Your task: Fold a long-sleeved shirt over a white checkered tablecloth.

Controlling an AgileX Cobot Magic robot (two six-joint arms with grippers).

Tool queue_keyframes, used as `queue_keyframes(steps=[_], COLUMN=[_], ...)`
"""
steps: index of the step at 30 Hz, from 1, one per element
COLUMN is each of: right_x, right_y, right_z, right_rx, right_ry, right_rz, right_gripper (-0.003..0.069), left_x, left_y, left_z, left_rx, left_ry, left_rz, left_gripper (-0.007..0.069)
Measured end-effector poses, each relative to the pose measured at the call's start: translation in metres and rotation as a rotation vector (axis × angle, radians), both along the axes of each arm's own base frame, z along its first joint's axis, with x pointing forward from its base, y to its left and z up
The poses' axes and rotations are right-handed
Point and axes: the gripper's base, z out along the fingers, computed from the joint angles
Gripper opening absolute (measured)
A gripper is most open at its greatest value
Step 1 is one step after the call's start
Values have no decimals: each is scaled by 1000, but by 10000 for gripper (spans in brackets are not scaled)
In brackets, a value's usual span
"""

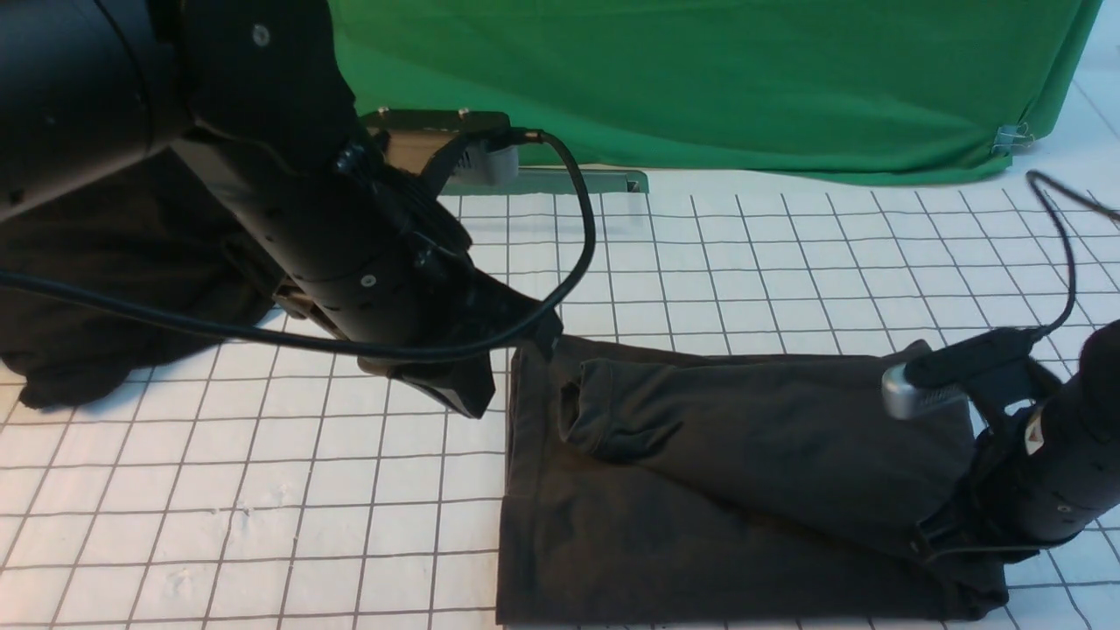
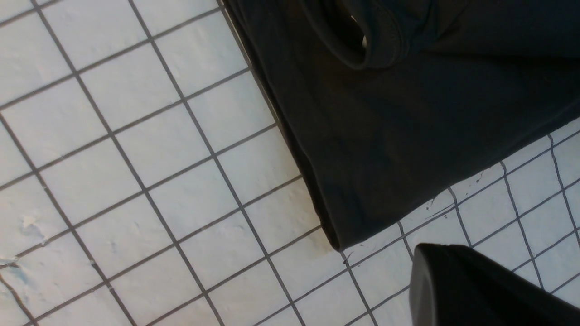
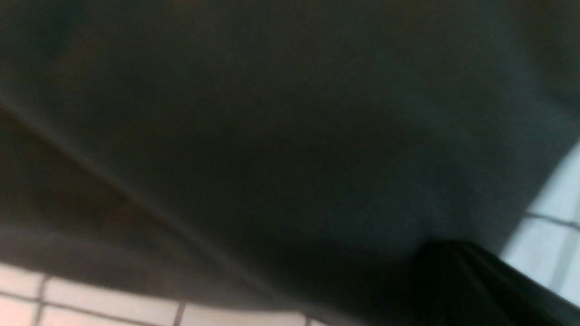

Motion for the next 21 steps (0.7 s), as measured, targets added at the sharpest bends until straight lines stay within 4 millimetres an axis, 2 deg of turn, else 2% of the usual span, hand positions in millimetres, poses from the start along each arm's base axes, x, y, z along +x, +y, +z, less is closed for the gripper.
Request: queue_keyframes(steps=[4, 7, 11, 13, 14, 16, 17, 18, 19, 21], right_x=[6, 4, -9, -25, -29, -51, -78, -81, -107, -141], right_y=[1, 0, -5, -10, -12, -19, -27, -28, -36, -45], right_z=[-6, 7, 62, 100, 108, 139, 165, 167, 182, 187], right_rx=[-11, -13, 0, 22, 27, 60, 101, 106, 148, 212], right_ry=[24, 17, -73, -174, -197, -314, -454, -471, -613, -816], right_rz=[-1, -6, -7, -4, -5, -6, -6, -6, -1, 11], right_gripper=[-1, -1, -1, -1, -1, 0, 0, 0, 0, 0], left_x=[0, 0, 0, 0, 0, 0, 0, 0, 1, 2], left_y=[0, 0, 0, 0, 0, 0, 0, 0, 0, -1], left_z=[0, 0, 0, 0, 0, 0, 0, 0, 1, 1], left_rx=[0, -1, -1, -1, -1, -1, -3, -3, -7, -10], left_ry=[-3, -3, -3, -3, -3, -3, -6, -6, -13, -20], left_rz=[0, 0, 0, 0, 0, 0, 1, 1, 2, 3], left_gripper=[0, 0, 0, 1, 1, 1, 1, 1, 1, 1])
